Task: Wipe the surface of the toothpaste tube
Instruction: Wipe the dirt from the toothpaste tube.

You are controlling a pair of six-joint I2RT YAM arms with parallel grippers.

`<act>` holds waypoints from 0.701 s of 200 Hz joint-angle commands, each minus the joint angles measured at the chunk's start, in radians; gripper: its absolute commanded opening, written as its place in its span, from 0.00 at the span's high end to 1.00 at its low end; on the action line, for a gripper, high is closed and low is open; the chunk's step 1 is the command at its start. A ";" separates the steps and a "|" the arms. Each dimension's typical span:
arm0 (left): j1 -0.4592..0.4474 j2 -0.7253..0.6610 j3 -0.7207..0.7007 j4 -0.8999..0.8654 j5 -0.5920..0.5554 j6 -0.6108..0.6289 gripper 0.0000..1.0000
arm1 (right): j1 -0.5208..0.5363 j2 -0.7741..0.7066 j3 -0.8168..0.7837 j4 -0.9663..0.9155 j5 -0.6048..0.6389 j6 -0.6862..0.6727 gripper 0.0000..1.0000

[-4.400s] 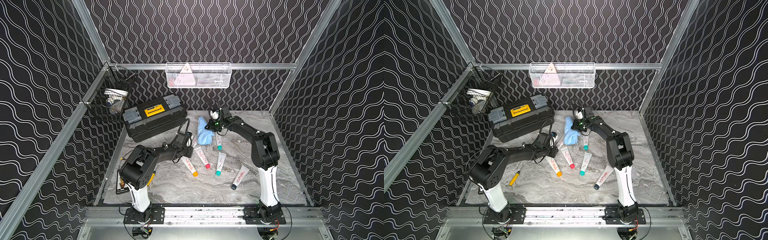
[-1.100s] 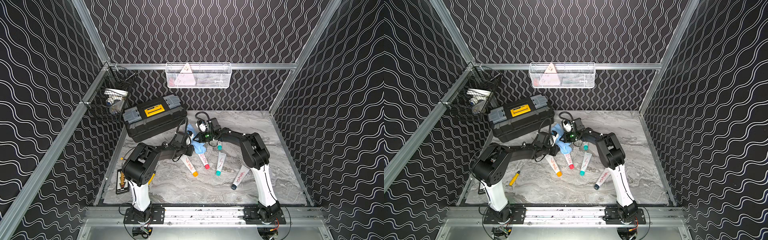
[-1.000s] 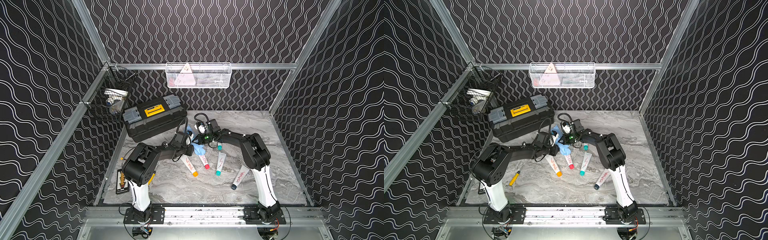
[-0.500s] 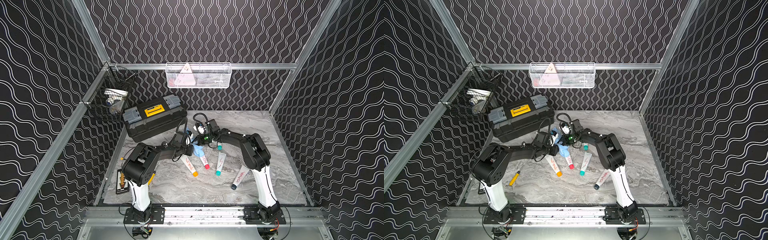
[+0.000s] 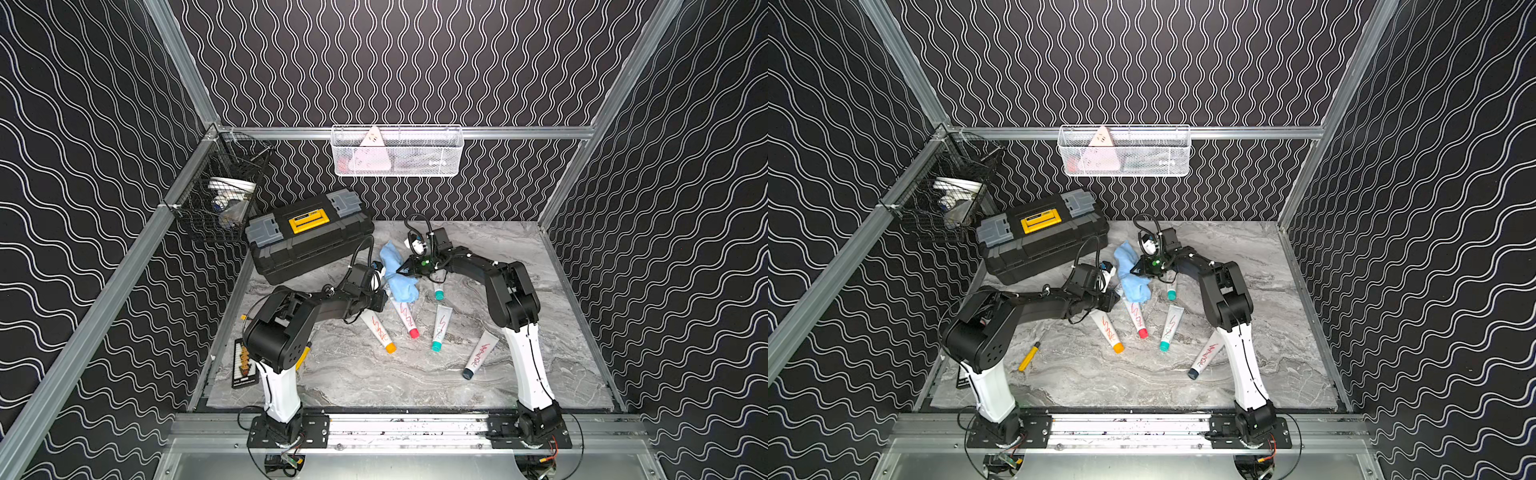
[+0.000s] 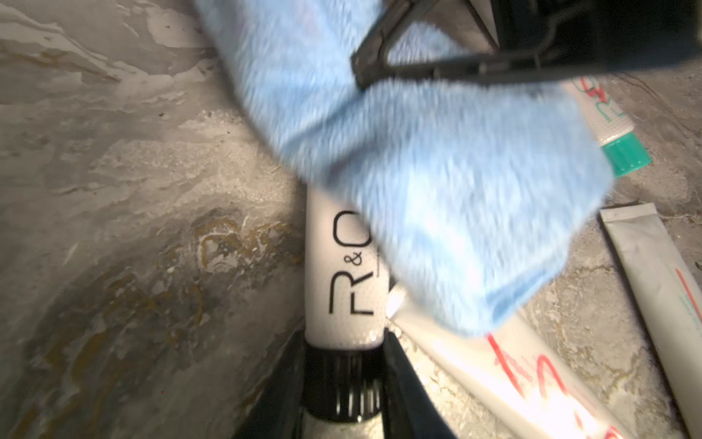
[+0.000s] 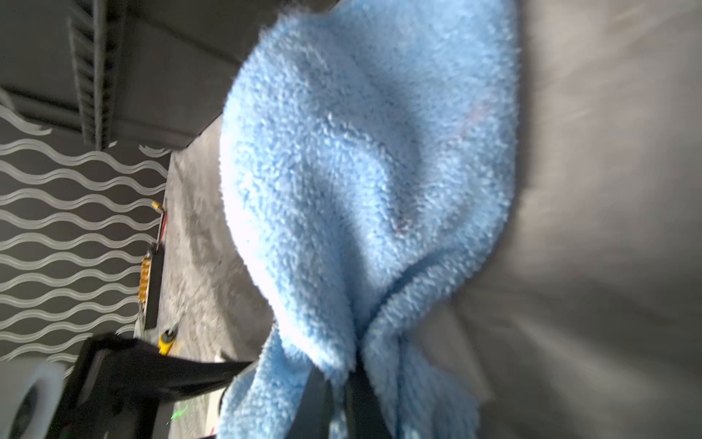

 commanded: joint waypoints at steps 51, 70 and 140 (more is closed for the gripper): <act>0.004 -0.002 -0.001 0.015 -0.021 -0.002 0.84 | -0.014 0.027 0.077 -0.115 0.098 -0.016 1.00; 0.005 -0.003 -0.001 0.015 -0.021 -0.003 0.84 | -0.004 0.022 0.074 -0.119 0.094 -0.023 1.00; 0.004 0.005 0.007 0.013 -0.021 -0.008 0.84 | 0.057 -0.041 -0.026 -0.098 0.063 -0.034 1.00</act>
